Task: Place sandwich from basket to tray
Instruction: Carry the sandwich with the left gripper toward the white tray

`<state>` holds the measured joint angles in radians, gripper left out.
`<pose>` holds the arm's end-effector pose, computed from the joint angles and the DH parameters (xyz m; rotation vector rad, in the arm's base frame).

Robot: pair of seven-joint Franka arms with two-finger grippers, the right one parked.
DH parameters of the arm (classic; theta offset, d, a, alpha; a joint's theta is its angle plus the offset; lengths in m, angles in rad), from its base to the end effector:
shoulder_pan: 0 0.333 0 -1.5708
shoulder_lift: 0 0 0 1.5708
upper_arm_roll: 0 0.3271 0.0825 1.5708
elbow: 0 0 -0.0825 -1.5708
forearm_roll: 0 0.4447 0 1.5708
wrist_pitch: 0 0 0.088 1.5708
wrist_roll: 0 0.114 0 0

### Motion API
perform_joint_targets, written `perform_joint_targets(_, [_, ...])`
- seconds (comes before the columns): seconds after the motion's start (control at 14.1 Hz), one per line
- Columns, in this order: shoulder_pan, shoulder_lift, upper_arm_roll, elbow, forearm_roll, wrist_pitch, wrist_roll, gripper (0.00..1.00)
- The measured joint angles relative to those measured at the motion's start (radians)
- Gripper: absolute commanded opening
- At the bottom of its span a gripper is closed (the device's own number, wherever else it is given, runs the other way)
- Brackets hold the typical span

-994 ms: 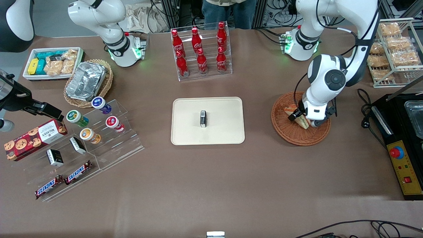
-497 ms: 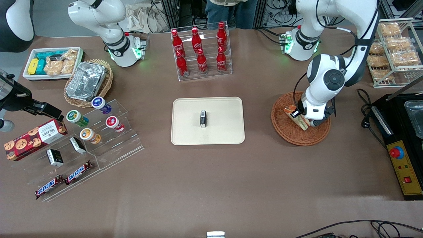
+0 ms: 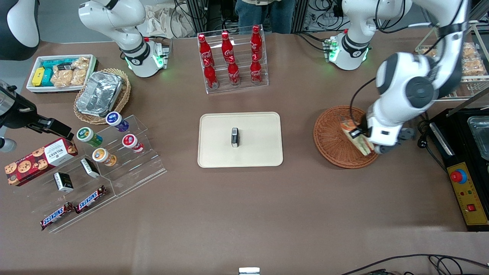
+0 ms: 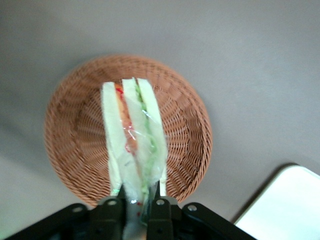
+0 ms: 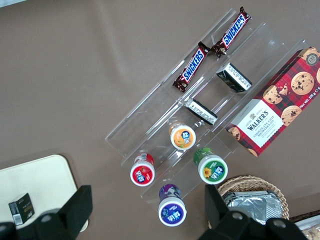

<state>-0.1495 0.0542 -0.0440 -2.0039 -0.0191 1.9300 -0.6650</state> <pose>0.5929 -0.1175 0.3956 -3.0117 -0.7359 0.1935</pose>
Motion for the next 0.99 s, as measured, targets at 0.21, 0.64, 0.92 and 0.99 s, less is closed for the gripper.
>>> perform_joint_targets(0.21, [0.021,0.001,0.049,0.152,-0.002,-0.179,0.2,0.0])
perform_joint_targets(0.64, [0.071,0.013,0.05,0.344,-0.003,-0.42,0.401,0.0])
perform_joint_targets(0.92, [0.086,0.021,0.058,0.447,-0.003,-0.532,0.447,0.0])
perform_joint_targets(0.99, [0.087,0.021,0.059,0.453,-0.003,-0.535,0.451,0.0])
